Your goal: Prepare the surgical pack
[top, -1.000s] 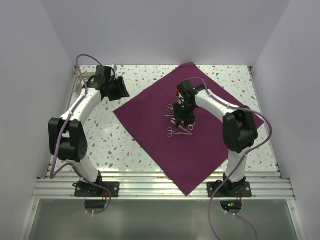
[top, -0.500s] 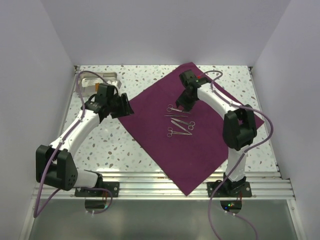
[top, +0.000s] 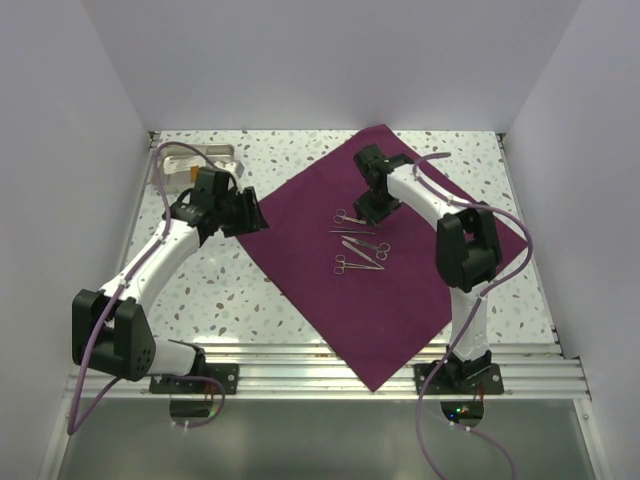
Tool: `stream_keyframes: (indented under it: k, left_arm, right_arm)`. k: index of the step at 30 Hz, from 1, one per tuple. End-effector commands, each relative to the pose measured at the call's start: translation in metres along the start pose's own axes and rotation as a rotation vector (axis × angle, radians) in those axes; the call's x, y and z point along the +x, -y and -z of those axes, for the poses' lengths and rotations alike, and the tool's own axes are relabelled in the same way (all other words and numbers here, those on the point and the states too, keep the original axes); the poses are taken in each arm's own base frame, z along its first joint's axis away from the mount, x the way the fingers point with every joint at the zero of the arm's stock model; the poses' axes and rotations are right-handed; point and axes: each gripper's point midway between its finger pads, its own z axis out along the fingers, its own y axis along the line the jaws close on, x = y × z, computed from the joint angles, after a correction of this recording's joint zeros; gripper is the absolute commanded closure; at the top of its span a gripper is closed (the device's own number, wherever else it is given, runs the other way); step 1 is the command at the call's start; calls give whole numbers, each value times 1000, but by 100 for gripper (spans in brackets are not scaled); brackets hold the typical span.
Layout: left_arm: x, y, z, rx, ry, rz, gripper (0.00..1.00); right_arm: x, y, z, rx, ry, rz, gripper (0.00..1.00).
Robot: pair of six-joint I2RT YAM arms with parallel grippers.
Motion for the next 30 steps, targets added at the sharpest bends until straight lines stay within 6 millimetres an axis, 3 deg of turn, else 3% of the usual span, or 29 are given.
stream_keyframes:
  k: [1,21,30]
  left_arm:
    - [-22,15,3,51,50,-39,44]
    - [-27,19,-8,64,19,-74,44]
    - [-25,20,-10,74,10,-84,44]
  right_arm:
    - [-10,12,-4,57,50,-76,64]
    - [-4,25,-48,129,19,-133,70]
    - [-10,22,-44,111,25,-133,69]
